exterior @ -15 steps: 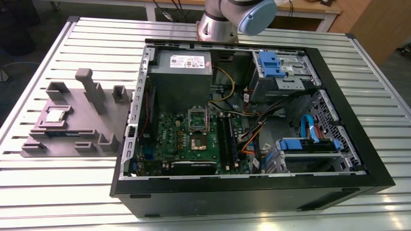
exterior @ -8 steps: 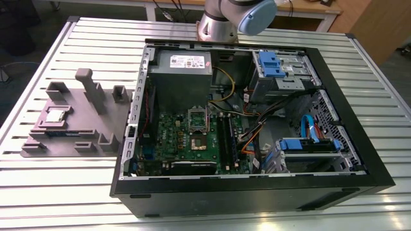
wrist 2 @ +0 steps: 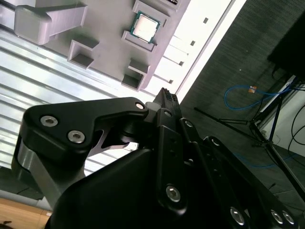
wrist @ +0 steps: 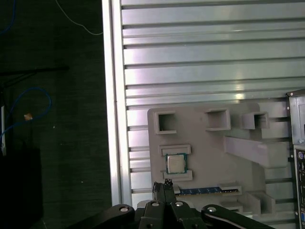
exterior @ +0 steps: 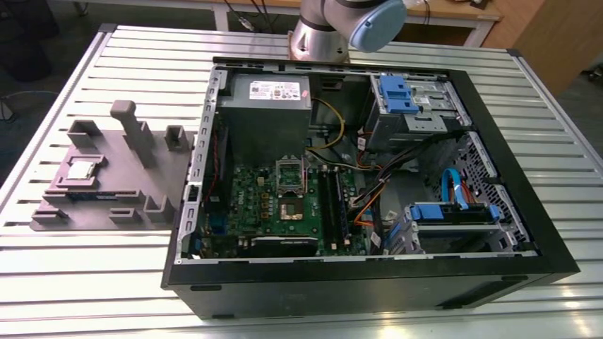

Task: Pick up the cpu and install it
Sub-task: 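Pick up the cpu and move it towards the insertion slot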

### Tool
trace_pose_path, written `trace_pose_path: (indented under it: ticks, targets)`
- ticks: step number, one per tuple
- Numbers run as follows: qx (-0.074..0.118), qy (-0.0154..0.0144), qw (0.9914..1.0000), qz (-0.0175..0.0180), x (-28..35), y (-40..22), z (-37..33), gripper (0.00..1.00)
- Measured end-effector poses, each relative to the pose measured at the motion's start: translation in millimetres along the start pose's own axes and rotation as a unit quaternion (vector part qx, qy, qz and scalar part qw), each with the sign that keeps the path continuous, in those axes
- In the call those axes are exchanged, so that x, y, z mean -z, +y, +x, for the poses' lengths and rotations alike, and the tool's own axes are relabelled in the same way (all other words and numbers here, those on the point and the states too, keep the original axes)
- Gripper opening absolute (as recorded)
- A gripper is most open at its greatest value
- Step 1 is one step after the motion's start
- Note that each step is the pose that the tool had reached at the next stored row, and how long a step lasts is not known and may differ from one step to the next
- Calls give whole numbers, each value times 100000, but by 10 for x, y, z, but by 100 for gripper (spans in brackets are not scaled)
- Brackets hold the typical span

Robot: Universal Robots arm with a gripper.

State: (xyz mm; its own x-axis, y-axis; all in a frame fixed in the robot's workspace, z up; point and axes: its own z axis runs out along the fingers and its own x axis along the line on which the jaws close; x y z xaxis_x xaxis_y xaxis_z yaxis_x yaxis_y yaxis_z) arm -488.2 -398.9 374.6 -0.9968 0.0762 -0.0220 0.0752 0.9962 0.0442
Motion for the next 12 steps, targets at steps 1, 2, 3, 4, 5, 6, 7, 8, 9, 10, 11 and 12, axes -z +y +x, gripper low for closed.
trace_pose_path:
  ticks: [1, 2, 3, 4, 5, 6, 7, 8, 9, 10, 11, 12]
  targets:
    - [-1, 0, 100000, 2, 0, 0, 0, 10]
    - [0, -2, 100000, -1, 0, 0, 0, 10]
    - [2, -2, 100000, -2, 0, 0, 0, 10]
    - [-2, 2, 100000, 4, 0, 0, -1, 10]
    - [0, 0, 100000, 3, 0, 0, -1, 11]
    - [0, 0, 100000, 3, 0, 0, -1, 11]
    - [0, 0, 100000, 1, 0, 0, -1, 23]
    - [0, 2, 100000, 2, 0, 0, -1, 29]
    - [0, 0, 100000, 3, 0, 0, -1, 29]
    - [-2, 1, 100000, 3, 0, 0, -1, 35]
    - [0, -1, 100000, 3, 0, 0, -2, 35]
    - [-1, -1, 100000, 1, 0, 0, -2, 41]
